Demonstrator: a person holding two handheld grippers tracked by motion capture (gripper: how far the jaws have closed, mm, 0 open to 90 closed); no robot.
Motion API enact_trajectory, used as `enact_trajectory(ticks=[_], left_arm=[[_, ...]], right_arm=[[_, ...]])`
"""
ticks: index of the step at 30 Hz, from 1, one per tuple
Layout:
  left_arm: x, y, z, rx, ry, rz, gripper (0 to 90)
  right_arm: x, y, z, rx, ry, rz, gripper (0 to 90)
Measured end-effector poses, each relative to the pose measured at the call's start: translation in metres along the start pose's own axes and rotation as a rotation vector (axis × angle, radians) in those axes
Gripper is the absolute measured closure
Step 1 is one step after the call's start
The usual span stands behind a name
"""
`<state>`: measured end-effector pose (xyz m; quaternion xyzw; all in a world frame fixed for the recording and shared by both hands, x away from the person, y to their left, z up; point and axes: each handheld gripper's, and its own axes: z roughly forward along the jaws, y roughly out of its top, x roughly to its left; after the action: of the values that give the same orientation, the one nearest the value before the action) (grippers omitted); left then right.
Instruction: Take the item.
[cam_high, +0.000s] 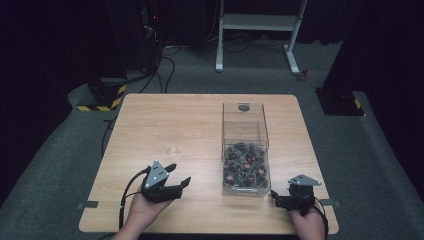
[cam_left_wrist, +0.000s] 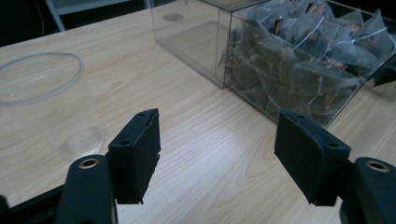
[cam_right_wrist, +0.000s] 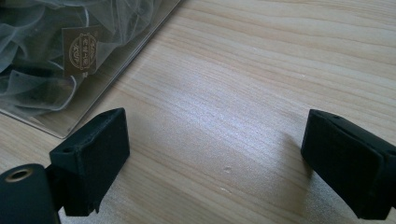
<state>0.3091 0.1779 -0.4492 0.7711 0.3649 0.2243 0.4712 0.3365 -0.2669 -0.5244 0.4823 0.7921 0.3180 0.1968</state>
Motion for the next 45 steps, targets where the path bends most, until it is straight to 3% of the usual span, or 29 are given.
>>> enact_trajectory(ticks=[22,45], left_arm=[[-0.016,0.036,0.02,-0.038,-0.05,0.033,29.2],[-0.032,0.058,0.045,-0.055,-0.126,0.026,28.4]], right_arm=[[0.0,0.0,0.0,0.0,0.001,0.0,7.8],[0.0,0.0,0.0,0.0,0.002,0.0,7.8]])
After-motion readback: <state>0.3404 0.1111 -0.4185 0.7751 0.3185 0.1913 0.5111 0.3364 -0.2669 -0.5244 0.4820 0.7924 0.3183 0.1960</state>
